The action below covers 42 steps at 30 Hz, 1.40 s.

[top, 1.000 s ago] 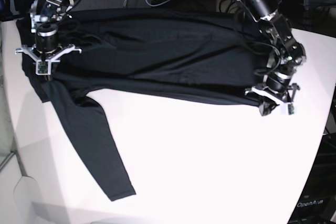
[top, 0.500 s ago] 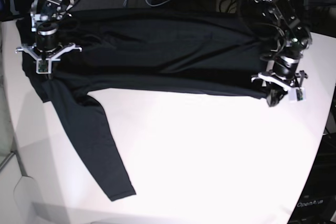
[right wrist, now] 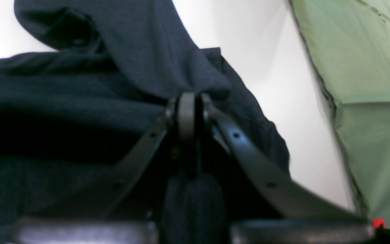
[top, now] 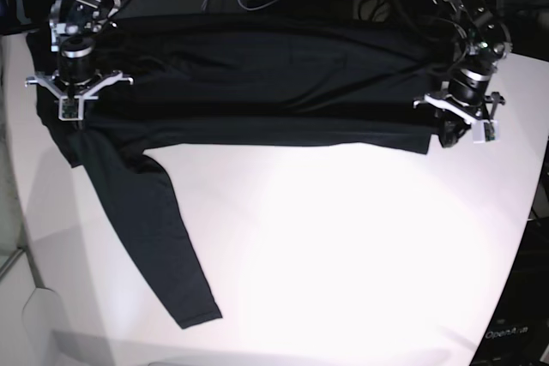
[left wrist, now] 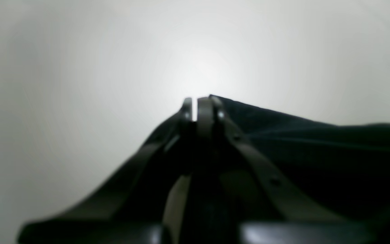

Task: Fold the T-shirt properly
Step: 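Fold the hem corner toward the collar with the left gripper, then move the right gripper down to grasp the hanging sleeve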

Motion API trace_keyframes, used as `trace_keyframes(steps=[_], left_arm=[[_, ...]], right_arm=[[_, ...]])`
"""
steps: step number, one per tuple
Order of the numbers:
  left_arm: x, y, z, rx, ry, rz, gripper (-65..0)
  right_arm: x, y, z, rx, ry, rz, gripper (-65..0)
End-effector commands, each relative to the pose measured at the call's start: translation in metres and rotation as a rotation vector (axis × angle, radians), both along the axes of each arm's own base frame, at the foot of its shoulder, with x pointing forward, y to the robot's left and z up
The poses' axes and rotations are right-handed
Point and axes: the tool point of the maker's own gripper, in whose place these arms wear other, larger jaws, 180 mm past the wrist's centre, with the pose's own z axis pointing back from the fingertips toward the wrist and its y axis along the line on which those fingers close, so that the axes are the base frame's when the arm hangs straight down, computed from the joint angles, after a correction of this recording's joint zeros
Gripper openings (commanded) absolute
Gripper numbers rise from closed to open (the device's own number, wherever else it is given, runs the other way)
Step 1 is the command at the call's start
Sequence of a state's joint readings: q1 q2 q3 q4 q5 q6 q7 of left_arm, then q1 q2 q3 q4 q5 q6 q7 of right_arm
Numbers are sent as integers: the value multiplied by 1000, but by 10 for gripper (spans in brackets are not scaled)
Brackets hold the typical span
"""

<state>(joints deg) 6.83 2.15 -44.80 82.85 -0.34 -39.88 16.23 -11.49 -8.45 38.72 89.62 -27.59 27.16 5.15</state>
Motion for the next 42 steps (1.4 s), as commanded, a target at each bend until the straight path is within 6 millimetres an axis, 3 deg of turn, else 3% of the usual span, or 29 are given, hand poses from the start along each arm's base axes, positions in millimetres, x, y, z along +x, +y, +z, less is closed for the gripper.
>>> trace_keyframes(steps=[1,11,19,21,25,28,31,36,42], left_arm=[[5,4,11,-4,-53,8,-650],[2,6,-5,-25,-12,6,-650],[2,6,-7,-32,-10,13,-650],[2,6,-6,-37,-13,15,-605],[2,0,-7,-54,-20,19,-532],[2,-2,-7,-59,-21,20,-523],[2,-3,-7,-60,-20,20,-523],[0,-4,-10,-64,-13,18,-522],[-1,-4,-9,-59,-13,19,-522]], right_arm=[[5,-3,13,-11,-50,0,-641],[5,-3,13,-12,-50,-1,-637],[-2,-20,16,-14,-60,-68,-635],[-1,-25,20,-19,-72,-83,-633],[-1,-27,19,-17,-72,-89,-567],[1,-27,21,-16,-81,-89,-512],[13,-26,35,19,-161,-98,-499],[37,-8,59,28,-283,-31,-490],[62,23,67,43,-307,74,-402]])
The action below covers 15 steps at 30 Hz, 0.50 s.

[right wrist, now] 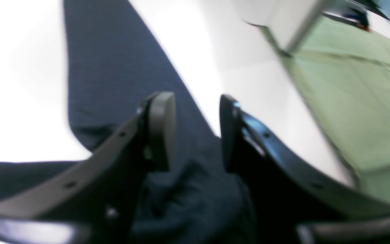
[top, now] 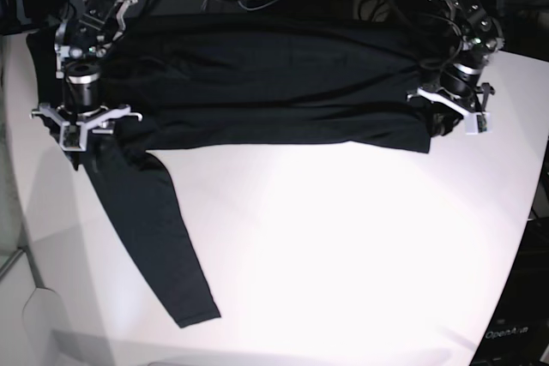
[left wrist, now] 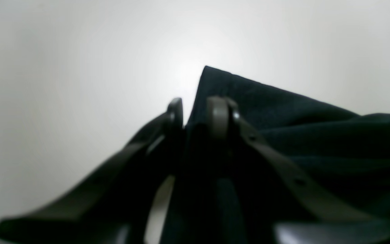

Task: Fold the T-shirt properly
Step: 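Move the right gripper down to grasp the hanging sleeve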

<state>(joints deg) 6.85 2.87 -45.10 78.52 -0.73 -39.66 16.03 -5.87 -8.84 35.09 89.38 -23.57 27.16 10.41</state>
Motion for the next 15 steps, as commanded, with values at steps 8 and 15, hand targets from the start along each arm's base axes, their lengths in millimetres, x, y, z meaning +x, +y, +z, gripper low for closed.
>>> trace_keyframes(steps=[8,15], left_arm=[[7,4,15,9,-59,3,-522],[6,4,13,5,-55,3,-522]], right_arm=[[51,2,6,-71,-15,86,-358],[91,5,-6,-134,52,139,-358]])
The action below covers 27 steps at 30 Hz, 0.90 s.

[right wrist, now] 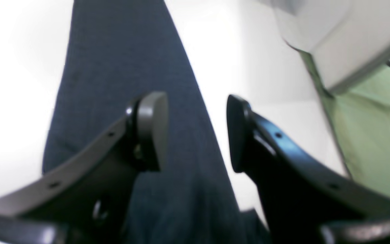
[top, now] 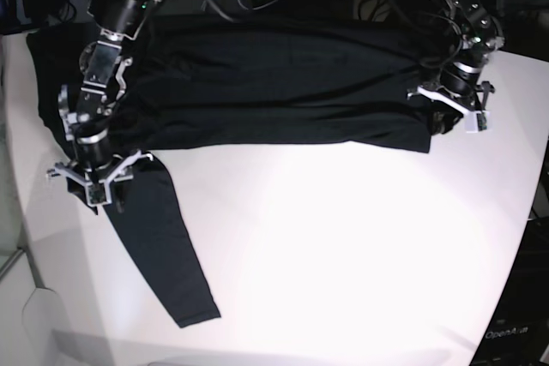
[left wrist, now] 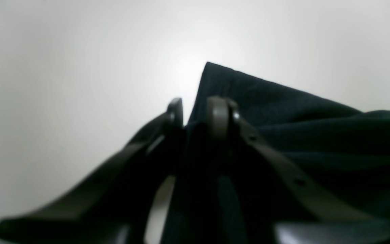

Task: Fold the T-shirt properly
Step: 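Move the right gripper down to grasp the hanging sleeve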

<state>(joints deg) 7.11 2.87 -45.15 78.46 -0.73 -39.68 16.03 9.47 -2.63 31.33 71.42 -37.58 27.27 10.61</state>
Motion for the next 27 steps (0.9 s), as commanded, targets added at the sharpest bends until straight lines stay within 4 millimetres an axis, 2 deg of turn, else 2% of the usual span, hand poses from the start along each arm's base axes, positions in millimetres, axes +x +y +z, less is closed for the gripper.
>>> trace_keyframes(steps=[1,7,13,27], left_arm=[[8,3,14,5,-59,3,-522],[8,3,14,5,-59,3,-522],[8,3,14,5,-59,3,-523],[8,3,14,-1,-61,5,-523]], right_arm=[[15,-3,18,-25,-50,16,-358],[39,20,3,-60,14,112,-358],[48,47,-6,-81,48,208,-356],[44,98,-35,-219,211,377,-356]])
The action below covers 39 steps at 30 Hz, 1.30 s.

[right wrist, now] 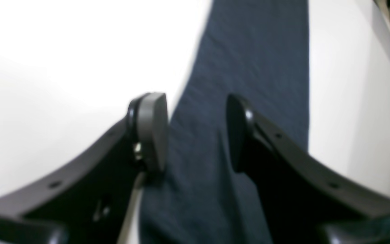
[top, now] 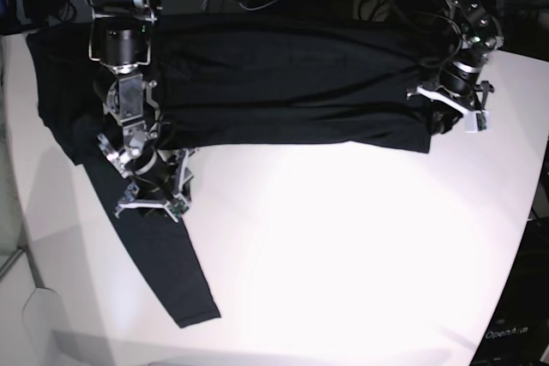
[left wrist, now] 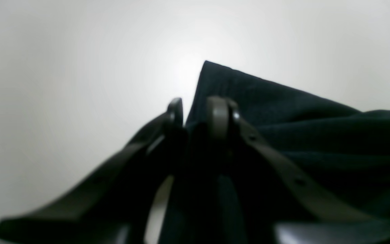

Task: Fold the T-shirt properly
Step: 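Move the right gripper down to grasp the hanging sleeve, then grasp the black sleeve with the right gripper and lift it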

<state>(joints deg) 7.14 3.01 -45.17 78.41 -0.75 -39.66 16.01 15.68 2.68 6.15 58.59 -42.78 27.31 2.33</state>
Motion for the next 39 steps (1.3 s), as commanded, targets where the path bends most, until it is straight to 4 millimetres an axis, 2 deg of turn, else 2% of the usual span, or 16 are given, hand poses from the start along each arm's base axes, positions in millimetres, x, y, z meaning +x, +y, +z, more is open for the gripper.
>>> trace_keyframes(steps=[1,4,6,8,14,20,25,30,39], left_arm=[[8,3,15,2,-61,4,-523],[8,3,15,2,-61,4,-523],[8,3,15,2,-61,4,-523],[8,3,15,2,-61,4,-523],[8,3,15,2,-61,4,-523],[8,3,15,2,-61,4,-523],[8,3,15,2,-61,4,-523],[9,3,15,2,-63,4,-523],[10,3,16,2,-66,4,-523]], right_arm=[[13,-1,17,-3,-43,1,-356],[15,0,15,-19,-25,-2,-358],[13,0,5,-32,17,-3,-360],[13,-13,-4,-61,58,-21,-370],[9,-22,-17,-72,105,-33,-494],[5,-25,-23,-87,129,-42,-561],[3,-27,-25,-99,145,-51,-644],[-2,-27,-29,-93,149,-51,-650],[-1,-19,6,-95,33,-52,-650]])
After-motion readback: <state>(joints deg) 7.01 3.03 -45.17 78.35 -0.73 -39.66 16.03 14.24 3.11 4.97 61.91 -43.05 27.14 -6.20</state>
